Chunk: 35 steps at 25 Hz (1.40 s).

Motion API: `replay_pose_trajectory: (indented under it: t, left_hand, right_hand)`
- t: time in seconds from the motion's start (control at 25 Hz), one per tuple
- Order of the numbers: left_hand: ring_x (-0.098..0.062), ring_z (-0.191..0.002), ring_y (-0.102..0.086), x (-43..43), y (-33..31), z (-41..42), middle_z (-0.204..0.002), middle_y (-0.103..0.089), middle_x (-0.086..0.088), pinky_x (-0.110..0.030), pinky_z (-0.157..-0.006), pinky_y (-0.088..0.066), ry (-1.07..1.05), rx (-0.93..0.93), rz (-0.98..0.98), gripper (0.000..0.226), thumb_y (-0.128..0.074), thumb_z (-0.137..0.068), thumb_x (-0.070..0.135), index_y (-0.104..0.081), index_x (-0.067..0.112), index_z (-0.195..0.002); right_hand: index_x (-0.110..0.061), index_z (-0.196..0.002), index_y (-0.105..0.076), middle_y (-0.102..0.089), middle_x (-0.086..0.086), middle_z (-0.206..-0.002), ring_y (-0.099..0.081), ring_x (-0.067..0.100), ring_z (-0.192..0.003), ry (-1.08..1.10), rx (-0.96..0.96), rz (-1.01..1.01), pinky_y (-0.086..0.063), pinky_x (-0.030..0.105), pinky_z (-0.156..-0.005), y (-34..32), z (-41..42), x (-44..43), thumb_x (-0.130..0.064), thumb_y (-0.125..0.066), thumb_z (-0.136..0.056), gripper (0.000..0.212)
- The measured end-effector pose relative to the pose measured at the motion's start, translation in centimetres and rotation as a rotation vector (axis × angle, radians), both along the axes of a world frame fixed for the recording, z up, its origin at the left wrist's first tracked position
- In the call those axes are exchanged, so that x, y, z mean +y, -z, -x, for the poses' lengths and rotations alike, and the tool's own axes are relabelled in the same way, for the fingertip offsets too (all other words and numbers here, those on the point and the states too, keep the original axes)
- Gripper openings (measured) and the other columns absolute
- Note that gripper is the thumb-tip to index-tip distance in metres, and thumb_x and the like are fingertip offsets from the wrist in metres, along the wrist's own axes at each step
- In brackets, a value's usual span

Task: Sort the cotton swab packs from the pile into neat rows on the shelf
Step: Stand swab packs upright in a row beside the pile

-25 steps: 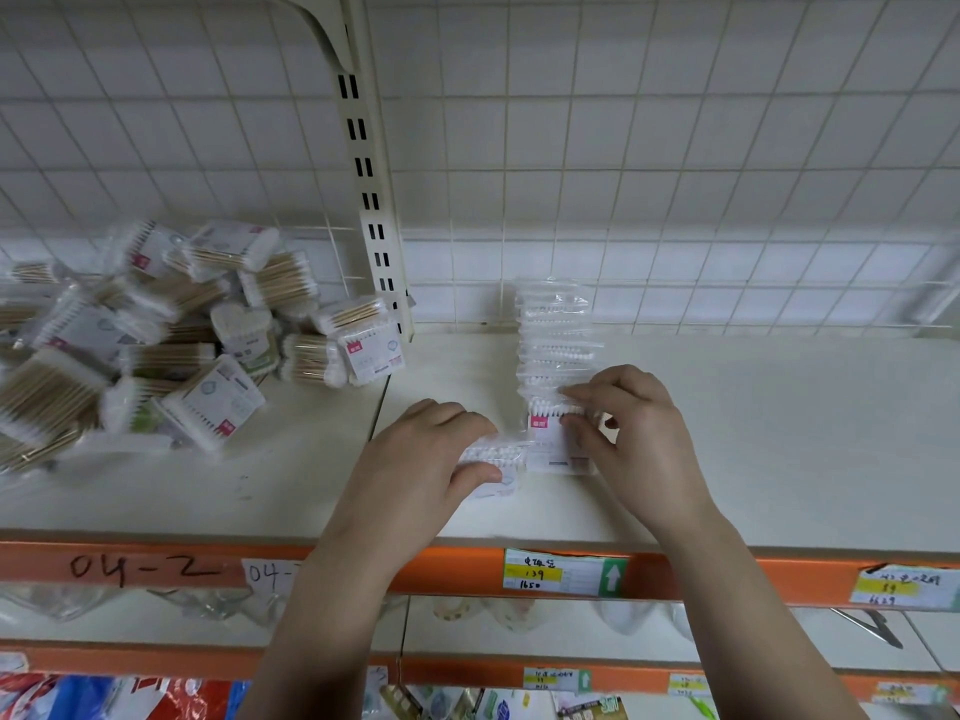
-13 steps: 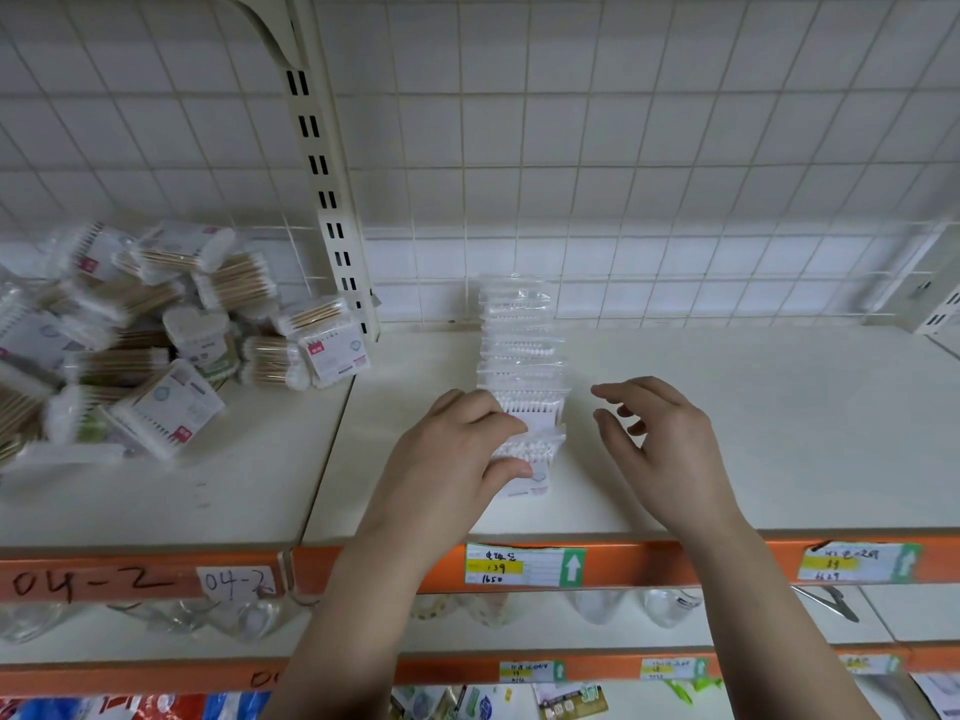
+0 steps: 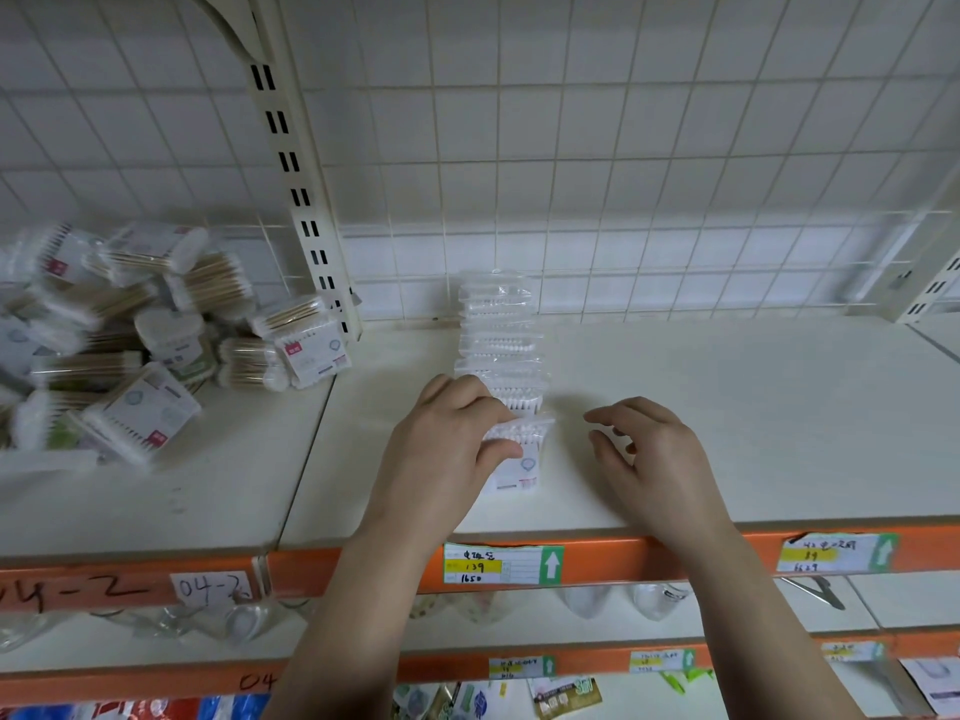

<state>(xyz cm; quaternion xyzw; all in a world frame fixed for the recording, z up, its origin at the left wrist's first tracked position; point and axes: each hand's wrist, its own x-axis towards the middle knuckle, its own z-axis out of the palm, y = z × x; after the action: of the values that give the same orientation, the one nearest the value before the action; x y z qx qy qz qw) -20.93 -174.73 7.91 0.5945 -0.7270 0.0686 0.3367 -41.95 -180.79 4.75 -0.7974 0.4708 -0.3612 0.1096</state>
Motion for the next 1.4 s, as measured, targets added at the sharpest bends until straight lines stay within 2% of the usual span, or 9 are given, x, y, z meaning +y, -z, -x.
replay_pose_trajectory:
  t: [0.6,0.84,1.0,1.2,1.4]
  left_hand:
    - [-0.022,-0.089,-0.053,-1.0,0.9,-0.2,-0.089,-0.060,0.000,-0.023,-0.080,-0.039,-0.058,0.044,0.007,0.027,-0.079,-0.074,0.025,-0.069,0.010,-0.095]
    - [-0.020,-0.089,-0.051,-1.1,0.9,0.1,-0.089,-0.059,0.000,-0.023,-0.079,-0.039,-0.052,0.027,0.004,0.026,-0.078,-0.075,0.026,-0.069,0.011,-0.095]
    - [-0.018,-0.094,-0.049,-0.8,0.8,0.1,-0.095,-0.058,0.001,-0.021,-0.079,-0.041,-0.072,0.035,0.011,0.030,-0.077,-0.077,0.028,-0.067,0.012,-0.101]
    - [-0.018,-0.095,-0.052,-0.3,-0.2,-0.8,-0.102,-0.057,0.002,-0.023,-0.082,-0.043,-0.151,0.016,0.088,0.029,-0.056,-0.089,0.037,-0.066,0.015,-0.105]
    - [-0.021,-0.088,-0.056,0.7,-0.7,-2.9,-0.096,-0.061,0.003,-0.038,-0.077,-0.049,-0.285,-0.069,0.081,0.028,-0.048,-0.091,0.040,-0.065,0.019,-0.100]
  right_hand:
    - [-0.018,-0.101,-0.069,-0.062,-0.009,-0.093,-0.057,0.012,-0.087,-0.015,0.028,-0.040,-0.046,0.023,-0.069,0.4,0.1,0.0,-0.013,-0.062,-0.085,0.019]
    - [-0.019,-0.101,-0.069,-0.061,-0.010,-0.093,-0.057,0.011,-0.086,-0.012,0.026,-0.047,-0.046,0.023,-0.069,0.3,0.1,0.1,-0.013,-0.062,-0.085,0.019]
    - [-0.018,-0.101,-0.070,-0.063,-0.008,-0.093,-0.058,0.013,-0.084,-0.006,-0.001,-0.029,-0.047,0.024,-0.071,-0.1,0.1,0.1,-0.010,-0.062,-0.085,0.019]
    - [-0.016,-0.101,-0.070,-0.063,-0.005,-0.092,-0.059,0.017,-0.086,-0.024,-0.078,0.070,-0.050,0.030,-0.073,-2.0,-0.6,-0.7,-0.014,-0.058,-0.086,0.019]
    - [-0.016,-0.105,-0.069,-0.061,-0.004,-0.096,-0.052,0.014,-0.093,-0.071,-0.134,0.197,-0.037,0.015,-0.079,-4.4,-3.2,-0.7,-0.016,-0.055,-0.084,0.025]
